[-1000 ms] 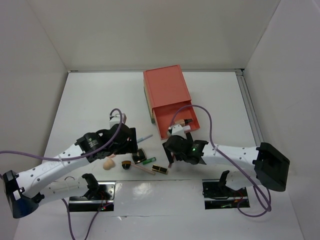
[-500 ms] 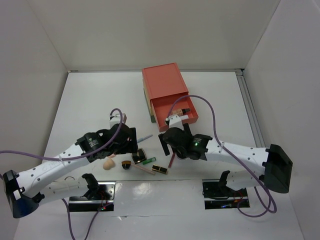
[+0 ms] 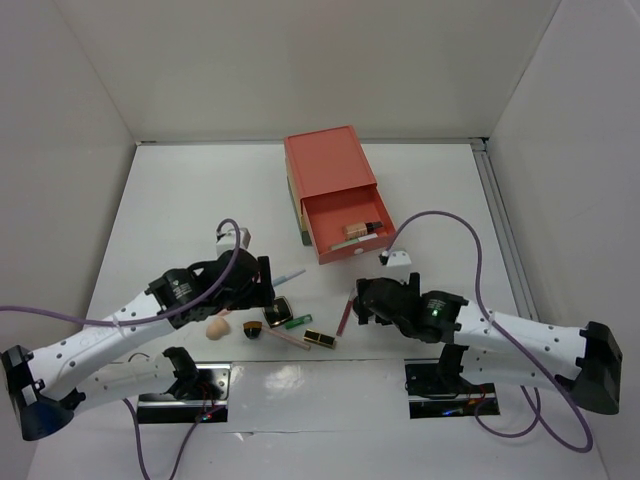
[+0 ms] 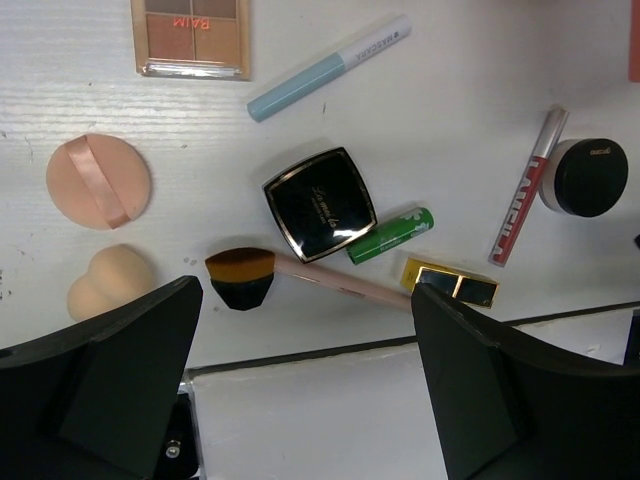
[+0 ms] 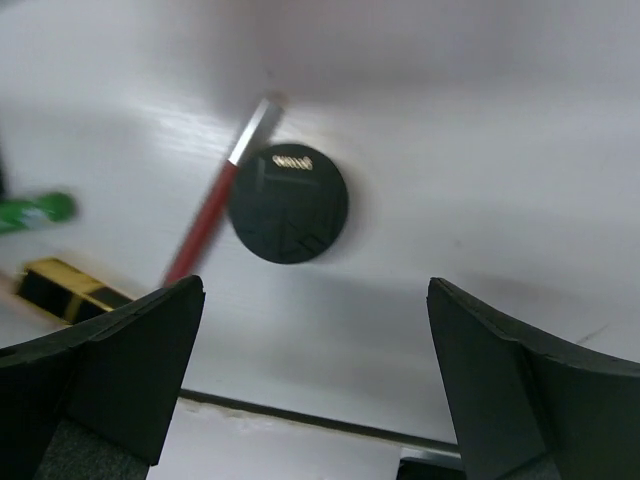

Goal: Organize the makeup

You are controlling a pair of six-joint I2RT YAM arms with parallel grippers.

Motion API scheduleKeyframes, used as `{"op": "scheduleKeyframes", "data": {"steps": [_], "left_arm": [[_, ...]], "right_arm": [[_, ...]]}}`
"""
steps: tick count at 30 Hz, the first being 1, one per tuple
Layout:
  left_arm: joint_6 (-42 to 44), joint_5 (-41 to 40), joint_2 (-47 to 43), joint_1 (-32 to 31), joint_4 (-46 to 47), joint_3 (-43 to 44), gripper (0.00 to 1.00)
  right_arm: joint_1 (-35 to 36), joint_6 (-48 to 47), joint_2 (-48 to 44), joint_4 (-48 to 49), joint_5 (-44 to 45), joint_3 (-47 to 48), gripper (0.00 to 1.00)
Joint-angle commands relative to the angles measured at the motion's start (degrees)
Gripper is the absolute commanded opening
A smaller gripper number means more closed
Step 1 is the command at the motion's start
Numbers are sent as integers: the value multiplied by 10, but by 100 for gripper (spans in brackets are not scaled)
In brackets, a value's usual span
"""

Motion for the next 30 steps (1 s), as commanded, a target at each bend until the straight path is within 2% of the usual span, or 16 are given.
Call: {"op": "scheduleKeyframes", "data": {"steps": [1, 3, 6, 13, 17, 21, 29, 30], "left_arm": [[6, 4, 0, 0, 12, -7, 100], [6, 4, 1, 0, 12, -7, 100], [6, 4, -5, 0, 18, -12, 100], [6, 9, -11, 0, 23, -23, 100], [6, 9, -11, 0, 23, -23, 100], [6, 9, -16, 0, 18, -23, 100], [1, 9, -16, 0, 12, -28, 100], [1, 9, -16, 0, 12, -28, 100]], "right_arm": [[13, 42, 1, 64, 0, -68, 100], [25, 37, 27, 100, 10, -85, 100], [49, 56, 60, 101, 51, -73, 100], [59, 19, 113, 224, 62, -105, 100], [59, 19, 139, 232, 89, -105, 100], [59, -4, 152, 288, 82, -123, 92], [23, -44, 194, 345, 76, -128, 92], [23, -44, 203, 345, 70, -128, 88]]}}
